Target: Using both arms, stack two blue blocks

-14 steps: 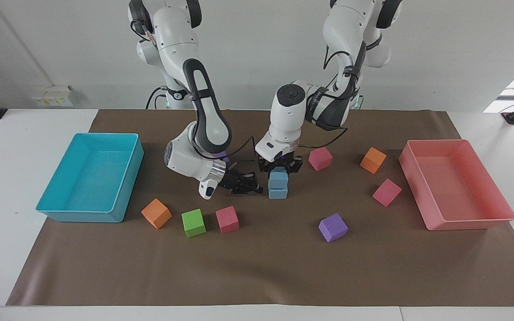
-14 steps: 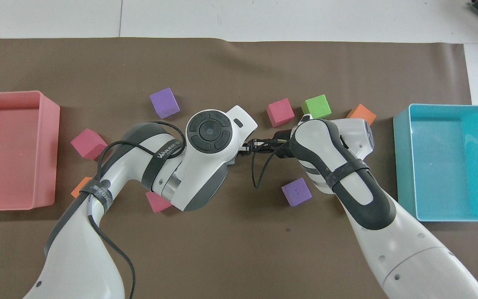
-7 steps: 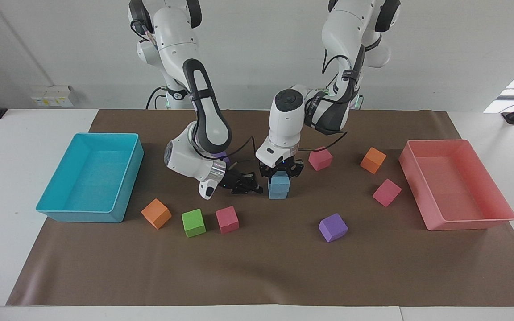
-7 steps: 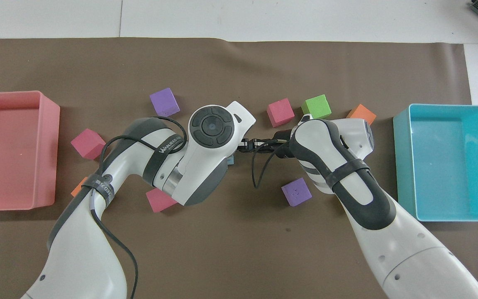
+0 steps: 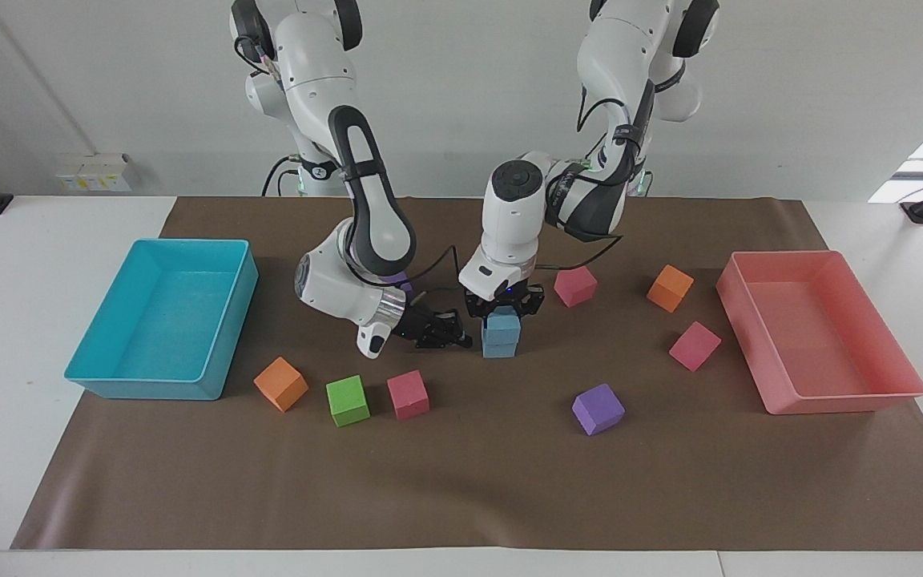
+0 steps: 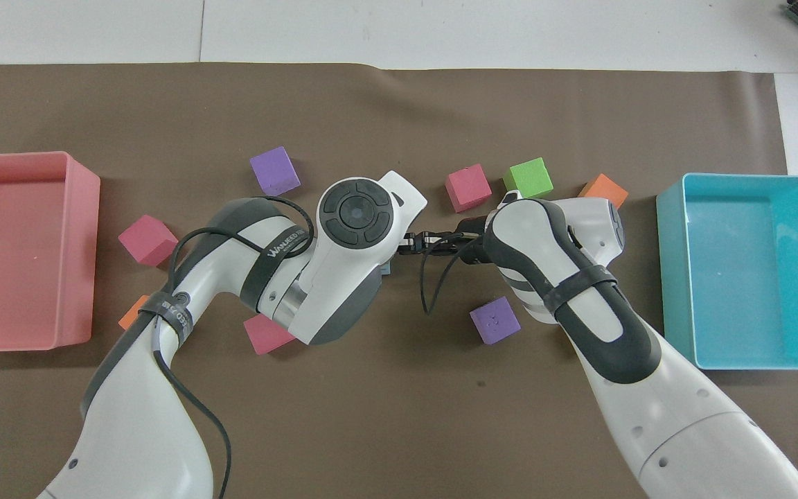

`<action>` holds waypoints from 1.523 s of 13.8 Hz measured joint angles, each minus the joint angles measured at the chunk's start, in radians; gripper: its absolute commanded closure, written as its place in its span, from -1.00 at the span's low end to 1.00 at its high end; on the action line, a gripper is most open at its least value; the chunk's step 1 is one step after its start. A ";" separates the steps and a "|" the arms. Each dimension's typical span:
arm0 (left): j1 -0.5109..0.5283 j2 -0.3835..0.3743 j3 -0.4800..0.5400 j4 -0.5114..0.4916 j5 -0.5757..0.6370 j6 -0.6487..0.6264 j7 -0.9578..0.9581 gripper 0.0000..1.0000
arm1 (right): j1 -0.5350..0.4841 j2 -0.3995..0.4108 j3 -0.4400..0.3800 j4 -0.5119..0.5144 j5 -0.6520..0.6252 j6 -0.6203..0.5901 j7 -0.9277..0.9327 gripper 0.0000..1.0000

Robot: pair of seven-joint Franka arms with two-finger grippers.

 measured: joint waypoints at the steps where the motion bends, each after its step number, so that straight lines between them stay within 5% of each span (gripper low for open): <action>1: 0.000 0.000 0.000 0.000 0.000 0.000 0.000 0.47 | 0.000 0.000 0.000 0.000 0.000 0.000 0.000 1.00; 9: -0.001 0.000 -0.004 -0.010 0.000 0.001 0.000 0.17 | 0.000 0.000 0.000 0.000 0.000 0.000 0.000 1.00; 12: -0.001 -0.001 -0.004 -0.012 0.000 0.001 0.000 -0.10 | 0.000 0.000 0.000 0.000 0.000 0.000 0.000 1.00; 19: -0.001 -0.002 -0.005 -0.012 0.000 0.007 0.000 -0.15 | 0.000 0.000 0.000 -0.002 0.000 0.001 0.000 1.00; 21: -0.001 -0.002 -0.006 -0.012 0.000 0.007 0.000 -0.47 | 0.000 0.000 0.000 -0.002 0.000 0.001 0.000 1.00</action>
